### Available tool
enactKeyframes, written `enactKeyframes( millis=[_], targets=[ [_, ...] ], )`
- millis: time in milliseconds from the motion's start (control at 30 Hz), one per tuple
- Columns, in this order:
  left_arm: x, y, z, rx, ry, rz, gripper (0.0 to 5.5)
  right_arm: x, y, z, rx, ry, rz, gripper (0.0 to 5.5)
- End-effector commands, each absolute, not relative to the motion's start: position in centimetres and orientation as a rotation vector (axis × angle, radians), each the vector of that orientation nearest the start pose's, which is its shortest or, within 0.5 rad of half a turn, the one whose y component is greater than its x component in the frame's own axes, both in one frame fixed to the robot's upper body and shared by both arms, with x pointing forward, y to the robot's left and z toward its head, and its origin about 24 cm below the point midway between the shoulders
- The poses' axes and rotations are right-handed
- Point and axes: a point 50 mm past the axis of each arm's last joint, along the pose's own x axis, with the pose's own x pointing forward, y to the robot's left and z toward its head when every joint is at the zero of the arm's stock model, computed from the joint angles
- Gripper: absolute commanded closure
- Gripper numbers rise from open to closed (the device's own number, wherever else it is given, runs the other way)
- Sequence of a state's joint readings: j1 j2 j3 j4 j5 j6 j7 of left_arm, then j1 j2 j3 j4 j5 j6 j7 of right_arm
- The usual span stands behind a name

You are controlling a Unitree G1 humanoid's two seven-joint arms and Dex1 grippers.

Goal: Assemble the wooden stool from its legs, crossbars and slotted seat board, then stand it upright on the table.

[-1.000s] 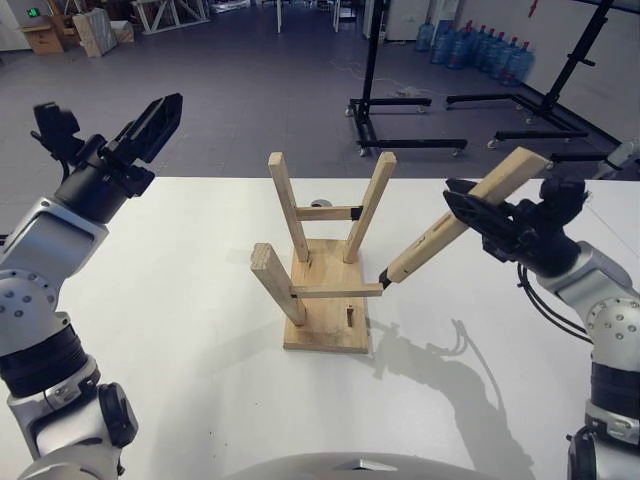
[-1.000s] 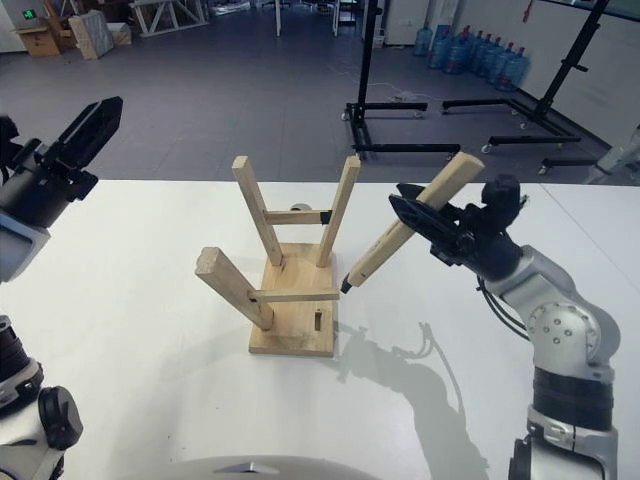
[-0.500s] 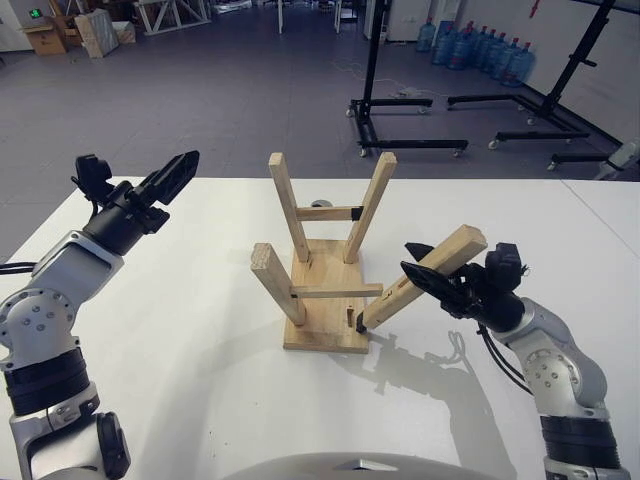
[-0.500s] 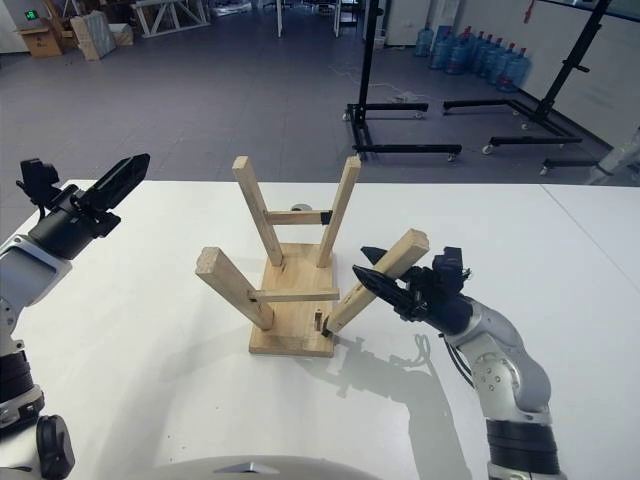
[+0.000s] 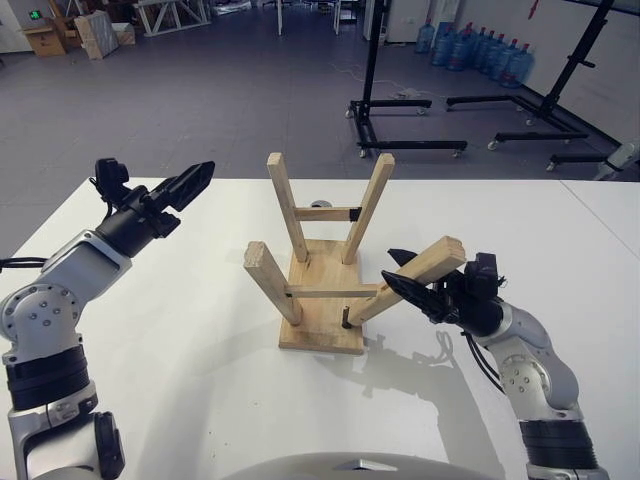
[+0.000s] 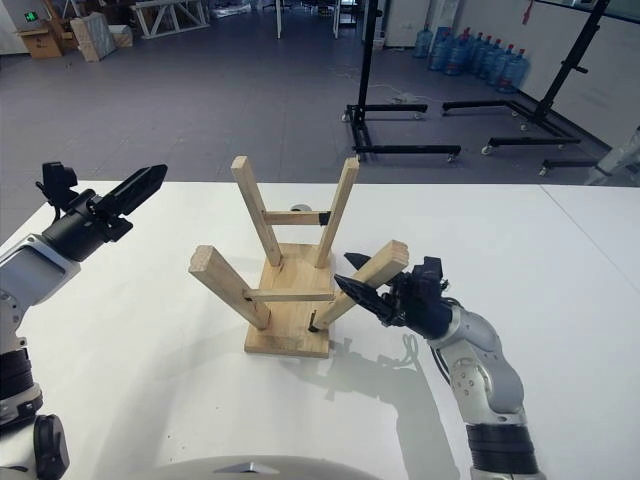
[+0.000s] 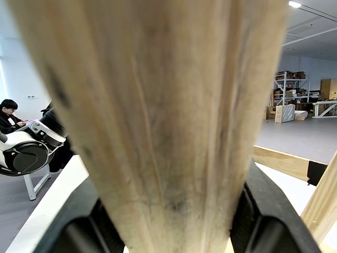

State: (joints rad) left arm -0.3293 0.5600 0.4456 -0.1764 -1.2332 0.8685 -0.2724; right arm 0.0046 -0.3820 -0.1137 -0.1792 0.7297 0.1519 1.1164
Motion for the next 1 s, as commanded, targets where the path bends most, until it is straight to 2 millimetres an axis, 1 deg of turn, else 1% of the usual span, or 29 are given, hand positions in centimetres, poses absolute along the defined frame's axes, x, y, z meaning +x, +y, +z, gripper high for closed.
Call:
enactKeyframes(
  millis=[33, 167, 533, 800, 1000],
  targets=[
    [27.2, 23.3, 19.3, -0.558, 0.027, -0.597, 0.1, 22.9, -18.8, 11.1, 0.239, -0.225, 1.133, 3.4],
    [27.1, 23.1, 19.1, -0.561, 0.031, -0.604, 0.1, 22.8, -18.4, 10.9, 0.222, -0.192, 1.178, 3.41],
    [26.8, 22.4, 18.5, -0.584, 0.029, -0.612, 0.1, 23.8, -18.4, 11.8, 0.211, -0.175, 1.245, 3.41],
    [26.6, 22.1, 18.4, -0.59, 0.028, -0.617, 0.1, 23.9, -18.8, 11.9, 0.201, -0.163, 1.26, 3.41],
    [26.6, 22.0, 18.4, -0.592, 0.026, -0.621, 0.1, 24.3, -19.6, 12.8, 0.186, -0.192, 1.234, 3.42]
  ],
)
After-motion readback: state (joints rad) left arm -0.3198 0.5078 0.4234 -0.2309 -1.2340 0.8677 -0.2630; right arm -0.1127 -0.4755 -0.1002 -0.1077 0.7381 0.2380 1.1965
